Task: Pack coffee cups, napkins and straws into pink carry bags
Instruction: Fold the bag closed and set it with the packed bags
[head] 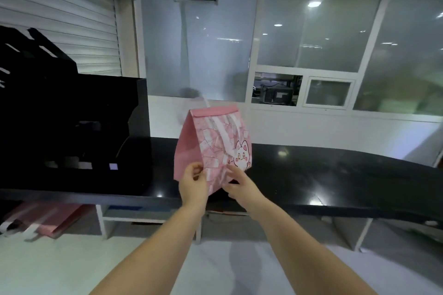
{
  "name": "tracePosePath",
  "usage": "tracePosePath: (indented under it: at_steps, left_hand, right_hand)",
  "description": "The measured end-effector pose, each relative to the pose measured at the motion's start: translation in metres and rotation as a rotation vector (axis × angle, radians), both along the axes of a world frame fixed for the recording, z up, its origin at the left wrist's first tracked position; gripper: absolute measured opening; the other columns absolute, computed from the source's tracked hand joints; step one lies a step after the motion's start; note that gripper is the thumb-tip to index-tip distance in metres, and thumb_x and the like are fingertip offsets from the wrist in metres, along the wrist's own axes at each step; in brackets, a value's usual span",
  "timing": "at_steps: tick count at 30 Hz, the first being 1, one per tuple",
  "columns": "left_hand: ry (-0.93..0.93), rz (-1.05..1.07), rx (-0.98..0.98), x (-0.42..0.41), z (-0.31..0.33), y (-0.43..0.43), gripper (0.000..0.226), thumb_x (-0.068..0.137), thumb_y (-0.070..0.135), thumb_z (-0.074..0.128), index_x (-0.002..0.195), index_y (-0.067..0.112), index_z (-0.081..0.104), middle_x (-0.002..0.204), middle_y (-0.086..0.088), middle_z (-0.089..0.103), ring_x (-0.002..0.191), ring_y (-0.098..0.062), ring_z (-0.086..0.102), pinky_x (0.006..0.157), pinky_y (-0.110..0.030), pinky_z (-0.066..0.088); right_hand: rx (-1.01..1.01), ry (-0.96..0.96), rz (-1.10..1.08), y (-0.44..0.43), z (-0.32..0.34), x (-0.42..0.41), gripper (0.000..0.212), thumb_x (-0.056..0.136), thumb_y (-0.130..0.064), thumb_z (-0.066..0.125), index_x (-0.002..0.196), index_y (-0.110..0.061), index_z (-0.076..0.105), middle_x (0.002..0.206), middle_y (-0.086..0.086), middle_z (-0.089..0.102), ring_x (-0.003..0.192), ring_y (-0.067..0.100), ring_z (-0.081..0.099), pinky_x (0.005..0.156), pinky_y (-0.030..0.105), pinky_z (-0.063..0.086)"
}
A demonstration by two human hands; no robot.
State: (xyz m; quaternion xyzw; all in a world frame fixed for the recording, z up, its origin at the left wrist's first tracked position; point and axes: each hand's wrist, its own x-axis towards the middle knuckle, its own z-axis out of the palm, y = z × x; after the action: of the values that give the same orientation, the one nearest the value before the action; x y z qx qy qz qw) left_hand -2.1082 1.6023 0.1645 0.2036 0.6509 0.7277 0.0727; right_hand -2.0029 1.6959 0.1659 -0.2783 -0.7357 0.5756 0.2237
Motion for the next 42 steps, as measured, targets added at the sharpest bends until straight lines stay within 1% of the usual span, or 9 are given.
tracePosePath:
  at_steps: [6,12,15,18,22,25,33,38,42]
  left_hand:
    - [0.075,-0.188,-0.083,-0.005,-0.048,0.031,0.024,0.088,0.017,0.068,0.084,0.04,0.064,0.09,0.015,0.069,0.083,0.004,0.064,0.068,-0.01,0.049]
    - [0.127,0.069,-0.11,-0.068,-0.034,0.024,0.045,0.088,0.006,0.063,0.12,0.037,0.054,0.123,0.01,0.059,0.104,-0.001,0.057,0.092,-0.027,0.047]
    - [0.008,-0.079,-0.276,-0.099,-0.024,0.029,0.07,0.089,0.003,0.063,0.147,0.029,0.033,0.142,0.004,0.045,0.125,-0.016,0.048,0.1,-0.033,0.044]
    - [0.008,-0.23,-0.334,-0.106,-0.031,0.032,0.052,0.087,0.003,0.064,0.129,0.028,0.05,0.126,0.005,0.06,0.113,-0.021,0.06,0.085,-0.031,0.052]
    - [0.142,-0.112,-0.237,-0.099,-0.046,0.022,0.035,0.08,0.009,0.073,0.092,0.037,0.056,0.094,0.012,0.067,0.088,-0.006,0.066,0.07,-0.021,0.052]
    - [0.228,-0.061,-0.231,-0.099,-0.051,0.014,0.03,0.077,0.018,0.08,0.088,0.035,0.058,0.085,0.013,0.067,0.077,0.002,0.064,0.063,-0.013,0.048]
    - [0.261,-0.027,-0.455,-0.122,-0.053,0.027,0.025,0.081,0.023,0.076,0.079,0.026,0.051,0.077,0.008,0.062,0.071,-0.013,0.061,0.055,-0.026,0.042]
    - [0.346,-0.031,-0.359,-0.125,-0.039,0.028,0.039,0.076,0.023,0.079,0.097,0.036,0.048,0.093,0.014,0.058,0.082,-0.005,0.059,0.064,-0.022,0.047]
    - [0.69,-0.002,-0.296,-0.111,-0.018,0.022,0.044,0.075,0.026,0.077,0.102,0.043,0.046,0.099,0.022,0.047,0.091,-0.004,0.051,0.076,-0.02,0.044]
  right_hand:
    - [-0.37,0.312,-0.178,0.028,-0.025,-0.025,0.047,0.094,-0.016,0.057,0.138,-0.03,0.05,0.129,-0.002,0.062,0.117,0.016,0.059,0.093,0.035,0.047]
    - [-0.167,0.234,-0.356,0.033,-0.026,-0.037,0.049,0.08,-0.033,0.078,0.122,-0.036,0.054,0.112,-0.014,0.056,0.103,0.005,0.057,0.073,0.02,0.045]
    - [-0.032,0.178,-0.326,0.025,-0.035,-0.048,0.048,0.074,-0.034,0.082,0.113,-0.035,0.054,0.12,-0.007,0.055,0.105,0.011,0.058,0.076,0.024,0.052]
    - [0.069,0.112,-0.28,0.019,-0.049,-0.054,0.057,0.073,-0.033,0.082,0.12,-0.032,0.051,0.125,-0.007,0.046,0.107,0.015,0.056,0.086,0.035,0.056]
    - [0.054,0.158,-0.285,0.029,-0.046,-0.059,0.04,0.085,-0.02,0.072,0.103,-0.048,0.051,0.111,-0.014,0.059,0.092,0.005,0.061,0.064,0.017,0.054]
    - [0.052,0.134,-0.311,0.04,-0.04,-0.069,0.032,0.089,-0.018,0.068,0.093,-0.047,0.054,0.098,-0.019,0.062,0.086,0.001,0.062,0.057,0.012,0.05]
    - [0.254,-0.081,-0.417,0.051,-0.043,-0.099,0.016,0.09,-0.02,0.064,0.081,-0.027,0.053,0.081,-0.006,0.062,0.073,0.014,0.062,0.059,0.026,0.051]
    - [0.349,-0.142,-0.421,0.059,-0.034,-0.092,0.019,0.088,-0.018,0.066,0.085,-0.031,0.053,0.085,-0.011,0.06,0.075,0.009,0.06,0.065,0.026,0.054]
    - [0.52,-0.136,-0.398,0.062,-0.022,-0.063,0.023,0.084,-0.023,0.072,0.09,-0.034,0.053,0.091,-0.017,0.057,0.079,0.002,0.056,0.068,0.021,0.049]
